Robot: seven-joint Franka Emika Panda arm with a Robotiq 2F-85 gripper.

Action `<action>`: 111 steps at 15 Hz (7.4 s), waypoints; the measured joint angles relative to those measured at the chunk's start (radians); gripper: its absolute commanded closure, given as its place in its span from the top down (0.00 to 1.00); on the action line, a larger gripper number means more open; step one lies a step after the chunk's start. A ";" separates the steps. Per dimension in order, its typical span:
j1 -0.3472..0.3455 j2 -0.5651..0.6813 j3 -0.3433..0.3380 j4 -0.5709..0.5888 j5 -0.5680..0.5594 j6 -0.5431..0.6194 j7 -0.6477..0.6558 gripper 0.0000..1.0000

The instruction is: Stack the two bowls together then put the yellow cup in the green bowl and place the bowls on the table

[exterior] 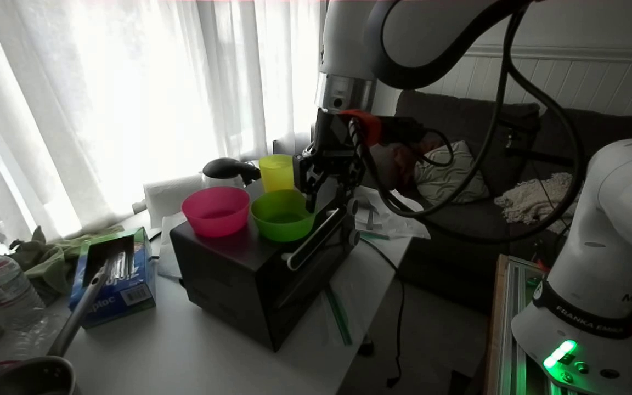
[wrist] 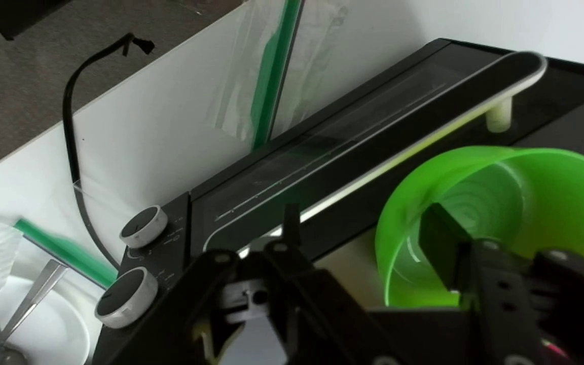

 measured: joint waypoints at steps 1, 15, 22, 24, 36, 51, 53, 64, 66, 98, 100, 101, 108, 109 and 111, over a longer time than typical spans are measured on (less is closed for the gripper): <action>0.000 0.005 0.000 0.003 0.000 0.000 0.001 0.27; 0.028 0.014 -0.036 0.009 0.073 0.117 -0.084 0.03; 0.085 -0.001 -0.034 0.030 0.110 0.152 -0.159 0.04; 0.091 -0.001 -0.032 0.041 0.118 0.155 -0.161 0.04; 0.059 0.086 0.044 0.154 0.010 0.172 0.099 0.04; 0.039 0.275 0.025 0.265 -0.153 0.329 0.210 0.03; 0.039 0.287 0.017 0.275 -0.173 0.329 0.212 0.03; 0.052 0.303 -0.004 0.303 -0.210 0.178 0.162 0.03; 0.054 0.303 -0.004 0.313 -0.207 0.148 0.153 0.04; -0.032 0.182 -0.081 0.281 -0.261 0.016 0.207 0.82; -0.032 0.184 -0.082 0.273 -0.265 0.011 0.209 0.68; -0.032 0.184 -0.082 0.269 -0.265 0.011 0.209 0.59; -0.031 0.203 -0.082 0.260 -0.265 0.010 0.209 0.10; -0.030 0.205 -0.082 0.260 -0.264 0.010 0.209 0.04; -0.026 0.205 -0.082 0.260 -0.263 0.012 0.208 0.01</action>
